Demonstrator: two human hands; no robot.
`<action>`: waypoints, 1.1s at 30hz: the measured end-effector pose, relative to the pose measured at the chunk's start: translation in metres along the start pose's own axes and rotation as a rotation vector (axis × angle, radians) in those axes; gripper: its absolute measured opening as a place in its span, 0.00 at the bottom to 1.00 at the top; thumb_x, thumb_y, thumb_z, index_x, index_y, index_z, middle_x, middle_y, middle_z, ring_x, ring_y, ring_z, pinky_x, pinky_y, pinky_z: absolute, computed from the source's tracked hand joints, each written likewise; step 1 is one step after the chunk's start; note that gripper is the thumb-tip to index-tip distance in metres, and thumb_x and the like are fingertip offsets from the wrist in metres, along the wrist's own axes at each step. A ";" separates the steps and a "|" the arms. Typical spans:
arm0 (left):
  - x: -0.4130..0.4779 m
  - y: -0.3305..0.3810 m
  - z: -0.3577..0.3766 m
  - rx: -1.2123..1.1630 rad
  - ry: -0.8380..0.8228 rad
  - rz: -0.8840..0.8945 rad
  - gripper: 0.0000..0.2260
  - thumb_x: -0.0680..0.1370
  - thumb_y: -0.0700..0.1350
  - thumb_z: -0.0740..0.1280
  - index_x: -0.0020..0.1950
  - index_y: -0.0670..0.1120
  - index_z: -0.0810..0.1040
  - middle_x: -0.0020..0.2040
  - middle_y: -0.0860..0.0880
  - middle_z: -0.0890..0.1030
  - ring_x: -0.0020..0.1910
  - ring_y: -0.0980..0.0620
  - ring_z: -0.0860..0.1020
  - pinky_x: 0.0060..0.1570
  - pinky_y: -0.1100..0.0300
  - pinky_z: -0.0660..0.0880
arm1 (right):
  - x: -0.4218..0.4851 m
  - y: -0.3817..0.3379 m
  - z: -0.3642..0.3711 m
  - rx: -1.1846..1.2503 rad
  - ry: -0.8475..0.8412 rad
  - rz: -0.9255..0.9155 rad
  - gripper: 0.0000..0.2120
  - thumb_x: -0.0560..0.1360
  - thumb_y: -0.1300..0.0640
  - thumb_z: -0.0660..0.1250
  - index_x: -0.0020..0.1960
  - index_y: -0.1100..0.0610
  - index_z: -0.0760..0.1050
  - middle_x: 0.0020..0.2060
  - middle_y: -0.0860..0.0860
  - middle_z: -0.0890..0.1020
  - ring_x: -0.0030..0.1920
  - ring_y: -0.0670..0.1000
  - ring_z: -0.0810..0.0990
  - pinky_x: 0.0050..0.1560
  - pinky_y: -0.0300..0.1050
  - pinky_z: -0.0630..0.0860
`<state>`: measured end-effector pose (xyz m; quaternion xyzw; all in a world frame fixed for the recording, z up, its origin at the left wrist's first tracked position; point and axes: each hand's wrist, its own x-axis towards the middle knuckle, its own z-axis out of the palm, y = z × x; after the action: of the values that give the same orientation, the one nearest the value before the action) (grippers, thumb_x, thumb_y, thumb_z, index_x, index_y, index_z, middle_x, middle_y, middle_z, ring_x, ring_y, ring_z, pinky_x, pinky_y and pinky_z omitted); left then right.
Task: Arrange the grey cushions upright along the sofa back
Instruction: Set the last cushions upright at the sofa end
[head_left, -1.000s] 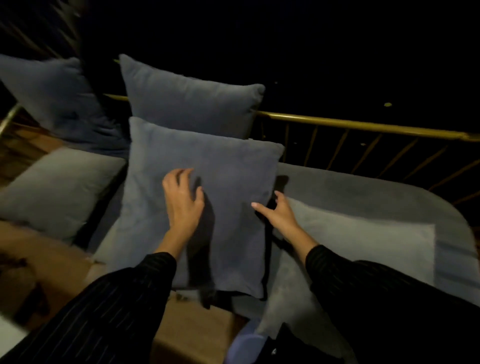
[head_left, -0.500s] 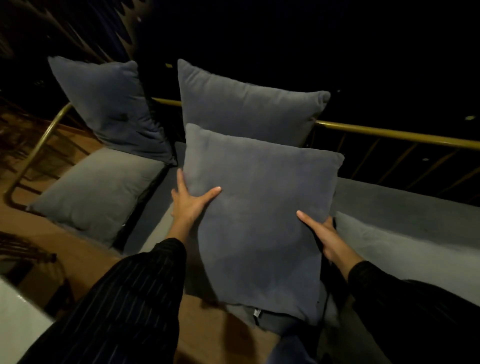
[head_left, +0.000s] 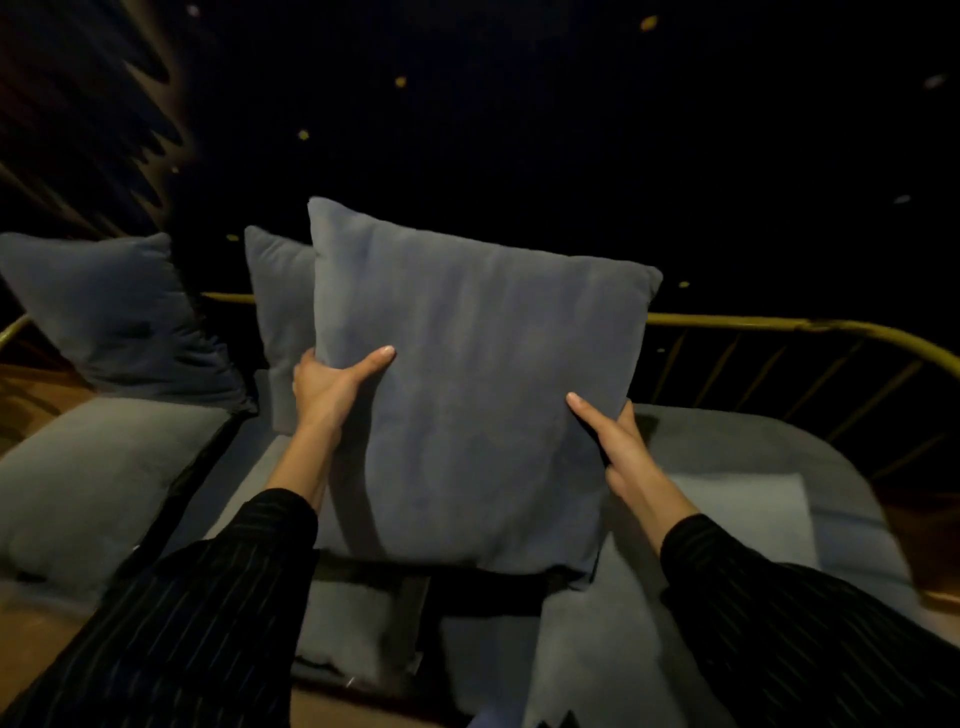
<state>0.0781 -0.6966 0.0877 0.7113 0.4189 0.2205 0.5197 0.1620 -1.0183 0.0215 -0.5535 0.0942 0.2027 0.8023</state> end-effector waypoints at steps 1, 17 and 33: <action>-0.003 0.016 0.016 -0.007 -0.035 0.023 0.52 0.42 0.72 0.79 0.61 0.48 0.80 0.57 0.48 0.84 0.56 0.48 0.83 0.58 0.48 0.81 | 0.001 -0.016 -0.012 0.008 0.035 -0.027 0.36 0.70 0.58 0.75 0.73 0.53 0.62 0.64 0.51 0.77 0.55 0.48 0.79 0.50 0.43 0.77; -0.062 0.111 0.295 -0.160 -0.468 0.114 0.40 0.66 0.44 0.81 0.73 0.43 0.65 0.69 0.47 0.75 0.64 0.48 0.76 0.65 0.50 0.74 | 0.094 -0.207 -0.214 -0.066 0.275 -0.250 0.42 0.67 0.65 0.76 0.75 0.50 0.59 0.56 0.46 0.77 0.53 0.45 0.78 0.41 0.40 0.78; -0.083 0.025 0.380 -0.064 -0.273 -0.182 0.37 0.71 0.60 0.74 0.73 0.43 0.67 0.70 0.45 0.75 0.68 0.44 0.74 0.67 0.48 0.72 | 0.146 -0.107 -0.295 -0.135 0.345 -0.081 0.36 0.74 0.59 0.72 0.76 0.52 0.58 0.68 0.48 0.72 0.66 0.50 0.73 0.66 0.48 0.71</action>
<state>0.3261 -0.9786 -0.0167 0.6768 0.3999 0.0869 0.6120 0.3612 -1.2918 -0.0514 -0.6359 0.1941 0.0783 0.7428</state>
